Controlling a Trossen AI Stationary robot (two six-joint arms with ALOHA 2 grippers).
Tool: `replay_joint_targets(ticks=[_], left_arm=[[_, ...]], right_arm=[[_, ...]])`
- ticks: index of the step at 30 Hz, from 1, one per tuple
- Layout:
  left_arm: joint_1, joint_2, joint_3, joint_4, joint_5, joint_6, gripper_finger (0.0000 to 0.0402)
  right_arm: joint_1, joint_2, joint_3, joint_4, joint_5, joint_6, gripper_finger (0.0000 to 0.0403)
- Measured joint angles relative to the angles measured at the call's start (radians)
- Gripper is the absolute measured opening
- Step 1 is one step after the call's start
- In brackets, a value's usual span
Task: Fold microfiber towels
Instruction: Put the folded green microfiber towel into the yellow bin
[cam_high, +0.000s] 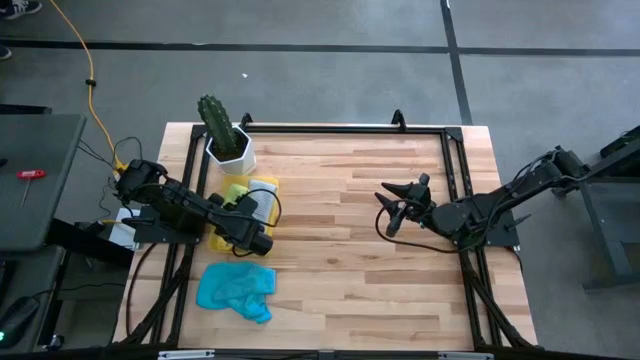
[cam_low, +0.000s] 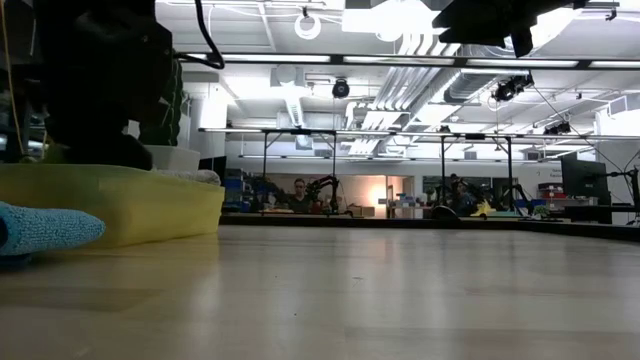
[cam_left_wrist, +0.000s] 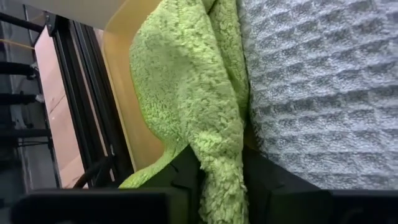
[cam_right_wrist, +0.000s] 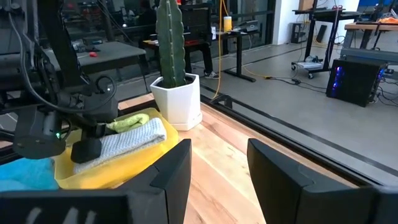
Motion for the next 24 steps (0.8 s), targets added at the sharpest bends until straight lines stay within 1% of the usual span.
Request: replay_joint_targets(ticks=[6,9,13,18,19,22,24], left_arm=[[0.000,0.000,0.023,-0.010,0.021,0.072,0.0123],[0.000,0.000,0.071,-0.048,0.018,0.122,0.0147],[-0.022,0.000,0.158,-0.132,-0.025,0.184,0.0166],[-0.077,-0.009,0.266,-0.285,-0.093,0.201,0.0170],[-0.087,-0.017,0.274,-0.287,-0.104,0.204,0.0168],[-0.105,-0.069,0.276,-0.276,-0.120,0.280,0.0153],[-0.095,-0.090,0.276,-0.288,-0.115,0.324,0.0130]], right_arm=[[0.000,0.000,0.000,0.000,-0.001,0.000,0.0149],[0.000,0.000,0.000,0.000,-0.001,0.000,0.0149],[0.000,0.000,0.000,0.000,-0.001,0.000,0.0149],[0.000,0.000,0.000,0.000,-0.001,0.000,0.0149],[0.000,0.000,0.000,0.000,-0.001,0.000,0.0149],[0.000,0.000,0.000,0.000,-0.001,0.000,0.0149],[0.000,0.000,0.000,0.000,-0.002,0.001,0.0149]])
